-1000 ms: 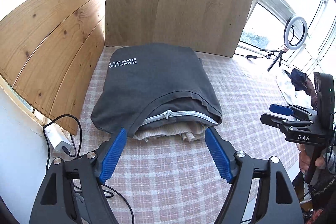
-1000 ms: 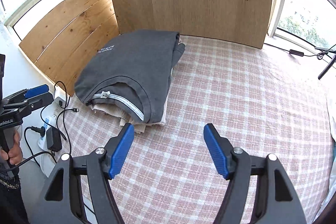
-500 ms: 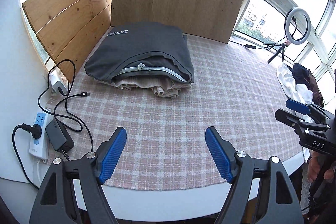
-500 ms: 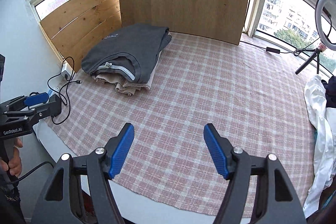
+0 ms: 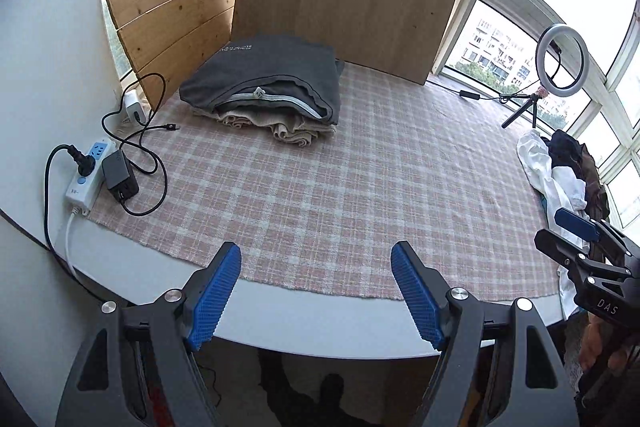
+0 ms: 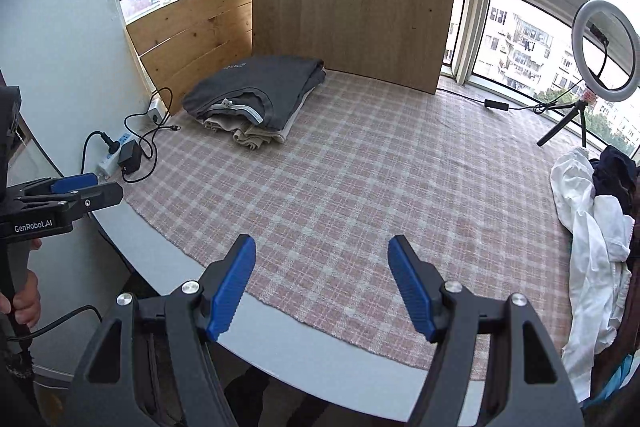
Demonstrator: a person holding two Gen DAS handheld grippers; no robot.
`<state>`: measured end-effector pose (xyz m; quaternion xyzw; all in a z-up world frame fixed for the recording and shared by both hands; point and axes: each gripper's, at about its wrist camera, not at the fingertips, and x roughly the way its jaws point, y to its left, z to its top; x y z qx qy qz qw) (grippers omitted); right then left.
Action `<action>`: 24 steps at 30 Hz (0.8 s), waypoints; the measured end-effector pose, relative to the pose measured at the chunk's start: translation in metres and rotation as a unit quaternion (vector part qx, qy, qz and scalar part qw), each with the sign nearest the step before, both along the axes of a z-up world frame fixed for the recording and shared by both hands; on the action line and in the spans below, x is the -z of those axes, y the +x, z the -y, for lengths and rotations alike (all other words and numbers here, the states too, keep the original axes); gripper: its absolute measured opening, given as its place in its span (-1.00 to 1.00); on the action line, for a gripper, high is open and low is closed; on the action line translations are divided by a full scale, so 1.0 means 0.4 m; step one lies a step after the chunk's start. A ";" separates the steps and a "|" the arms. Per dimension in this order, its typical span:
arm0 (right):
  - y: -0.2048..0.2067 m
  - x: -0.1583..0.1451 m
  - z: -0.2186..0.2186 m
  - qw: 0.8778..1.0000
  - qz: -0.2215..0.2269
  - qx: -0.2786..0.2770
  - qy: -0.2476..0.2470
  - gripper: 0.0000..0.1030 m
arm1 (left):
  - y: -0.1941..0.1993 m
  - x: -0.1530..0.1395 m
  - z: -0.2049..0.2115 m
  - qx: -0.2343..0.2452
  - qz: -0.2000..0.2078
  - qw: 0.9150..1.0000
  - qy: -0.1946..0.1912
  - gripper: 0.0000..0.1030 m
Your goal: Fold clothes
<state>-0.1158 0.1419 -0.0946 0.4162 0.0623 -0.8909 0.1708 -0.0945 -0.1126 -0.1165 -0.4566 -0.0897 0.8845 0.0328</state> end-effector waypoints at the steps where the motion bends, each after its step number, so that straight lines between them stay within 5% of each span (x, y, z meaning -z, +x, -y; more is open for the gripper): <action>1: 0.010 -0.002 -0.007 1.000 -0.001 -0.001 -0.002 0.32 | 0.010 -0.007 -0.003 -0.003 -0.002 1.000 -0.003 0.47; 24: 0.070 -0.029 -0.060 1.000 -0.021 0.000 -0.012 0.32 | 0.098 -0.109 -0.051 -0.008 -0.044 0.998 -0.031 0.48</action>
